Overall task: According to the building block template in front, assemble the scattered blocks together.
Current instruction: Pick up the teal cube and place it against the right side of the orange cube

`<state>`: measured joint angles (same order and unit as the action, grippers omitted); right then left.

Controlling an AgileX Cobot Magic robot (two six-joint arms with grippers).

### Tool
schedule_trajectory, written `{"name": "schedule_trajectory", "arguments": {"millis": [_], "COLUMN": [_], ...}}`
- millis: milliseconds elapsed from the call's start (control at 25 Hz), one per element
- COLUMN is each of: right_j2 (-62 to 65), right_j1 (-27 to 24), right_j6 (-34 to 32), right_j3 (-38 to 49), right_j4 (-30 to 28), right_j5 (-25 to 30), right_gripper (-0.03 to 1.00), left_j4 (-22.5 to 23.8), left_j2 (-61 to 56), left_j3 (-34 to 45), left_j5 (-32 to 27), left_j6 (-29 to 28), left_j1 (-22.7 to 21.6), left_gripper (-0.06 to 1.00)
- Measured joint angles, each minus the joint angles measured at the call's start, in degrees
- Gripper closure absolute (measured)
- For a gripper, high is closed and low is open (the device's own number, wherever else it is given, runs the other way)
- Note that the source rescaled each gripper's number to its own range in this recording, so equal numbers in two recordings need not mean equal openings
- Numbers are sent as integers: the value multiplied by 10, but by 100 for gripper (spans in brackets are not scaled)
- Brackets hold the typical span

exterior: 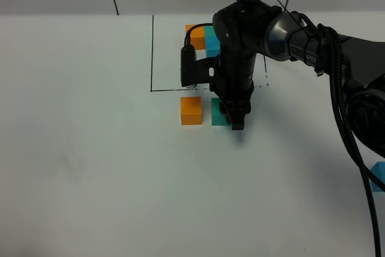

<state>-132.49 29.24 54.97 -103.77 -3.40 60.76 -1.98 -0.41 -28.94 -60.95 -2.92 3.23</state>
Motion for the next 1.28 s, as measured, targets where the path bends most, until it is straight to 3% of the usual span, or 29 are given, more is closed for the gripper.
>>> {"name": "schedule_trajectory", "arguments": {"millis": [1280], "right_j2": [0], "right_j1": [13], "right_j6": [-16], "right_j3": [0], "right_j4": [7], "right_j5": [-20], "right_gripper": [96], "left_j4": [0], "left_j2": [0], "left_j3": [0], "left_j5": [0], "left_j6": [0], "left_j1": [0], "left_gripper": [40]}}
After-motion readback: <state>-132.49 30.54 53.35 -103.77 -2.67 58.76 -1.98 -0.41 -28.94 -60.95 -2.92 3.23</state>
